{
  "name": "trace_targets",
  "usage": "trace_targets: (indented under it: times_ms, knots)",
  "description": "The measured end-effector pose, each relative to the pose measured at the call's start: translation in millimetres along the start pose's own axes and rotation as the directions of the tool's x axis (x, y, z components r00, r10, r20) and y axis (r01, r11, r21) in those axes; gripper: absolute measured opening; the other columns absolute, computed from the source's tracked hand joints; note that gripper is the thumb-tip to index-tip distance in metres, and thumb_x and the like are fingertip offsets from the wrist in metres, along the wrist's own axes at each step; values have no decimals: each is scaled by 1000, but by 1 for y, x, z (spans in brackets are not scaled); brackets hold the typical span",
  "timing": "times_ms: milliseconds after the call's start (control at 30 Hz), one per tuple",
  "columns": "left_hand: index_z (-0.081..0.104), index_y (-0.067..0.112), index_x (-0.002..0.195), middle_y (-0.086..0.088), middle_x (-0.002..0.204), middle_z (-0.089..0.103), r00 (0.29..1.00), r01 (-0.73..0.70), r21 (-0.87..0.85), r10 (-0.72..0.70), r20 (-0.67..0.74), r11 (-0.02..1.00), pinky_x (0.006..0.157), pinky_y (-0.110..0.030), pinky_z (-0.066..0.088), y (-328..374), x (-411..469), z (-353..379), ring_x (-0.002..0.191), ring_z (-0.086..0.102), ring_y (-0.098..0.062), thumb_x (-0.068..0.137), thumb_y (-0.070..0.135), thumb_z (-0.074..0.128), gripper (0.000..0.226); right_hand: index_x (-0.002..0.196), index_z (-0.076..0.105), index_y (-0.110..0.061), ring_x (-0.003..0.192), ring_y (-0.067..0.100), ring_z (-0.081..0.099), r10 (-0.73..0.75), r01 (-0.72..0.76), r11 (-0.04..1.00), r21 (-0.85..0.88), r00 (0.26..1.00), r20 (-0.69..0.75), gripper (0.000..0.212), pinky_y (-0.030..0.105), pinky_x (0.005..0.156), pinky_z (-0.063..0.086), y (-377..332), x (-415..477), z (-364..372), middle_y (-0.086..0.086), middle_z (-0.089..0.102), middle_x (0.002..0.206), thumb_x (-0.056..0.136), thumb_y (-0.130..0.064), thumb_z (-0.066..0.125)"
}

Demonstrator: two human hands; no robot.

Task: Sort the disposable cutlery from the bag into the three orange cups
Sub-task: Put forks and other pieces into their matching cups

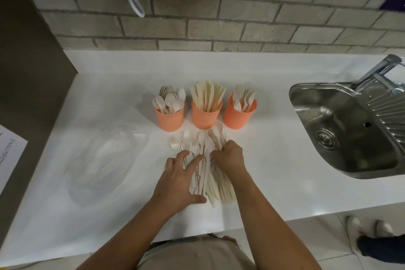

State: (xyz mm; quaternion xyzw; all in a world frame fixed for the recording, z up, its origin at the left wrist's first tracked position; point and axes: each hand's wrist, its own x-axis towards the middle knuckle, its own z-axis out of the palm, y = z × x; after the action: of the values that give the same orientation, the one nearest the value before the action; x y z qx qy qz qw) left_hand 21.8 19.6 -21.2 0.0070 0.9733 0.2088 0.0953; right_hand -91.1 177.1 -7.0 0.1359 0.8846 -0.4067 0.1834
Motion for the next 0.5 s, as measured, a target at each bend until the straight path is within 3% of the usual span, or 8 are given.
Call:
trace_targets:
  times_ms: [100,200,333,400,433,500]
  knots:
    - [13,43,160,6,162,4,1000,-18,-19,18,0,1000,111,-38,44,-3,0,-1,142,19,-24,66,77,77,119,104,52,-4,68,4,52,-41,41,999,-8,999,6,17,10,43,36,0,0,-4,-1,55,86,95,-15,61]
    - [11,45,160,9,161,3,1000,-24,-86,25,10,996,113,-39,43,-8,0,-2,143,17,-21,63,79,77,122,110,52,-3,79,14,57,-92,93,994,-52,996,9,24,20,56,43,1,1,-12,3,59,97,98,-23,56]
    - [8,50,159,14,159,4,999,4,-245,8,49,970,119,-44,36,-14,-2,-10,146,16,-18,55,92,69,128,102,49,-10,84,29,67,-192,192,981,-8,981,21,12,42,68,60,2,-3,-28,8,62,96,97,-20,50]
    - [15,47,159,12,161,12,998,-19,-236,4,-63,971,120,-44,33,-12,-3,-14,146,20,-17,59,97,58,119,99,47,-18,68,26,62,-265,261,958,116,964,15,3,36,57,57,-3,-10,-36,4,58,83,98,-15,48]
    - [22,45,158,13,159,19,988,-47,-260,8,-153,965,119,-43,34,-9,-3,-16,145,24,-15,65,96,54,110,98,46,-22,61,23,55,-297,292,937,193,955,-2,10,32,52,51,-8,-15,-40,3,52,75,99,-12,47]
    - [37,43,152,17,153,34,957,-112,-415,-15,-291,903,114,-38,39,-1,-3,-19,140,34,-10,77,84,55,88,94,45,-19,54,21,42,-326,317,872,372,944,-41,16,32,47,38,-20,-22,-46,7,41,67,99,-5,41]
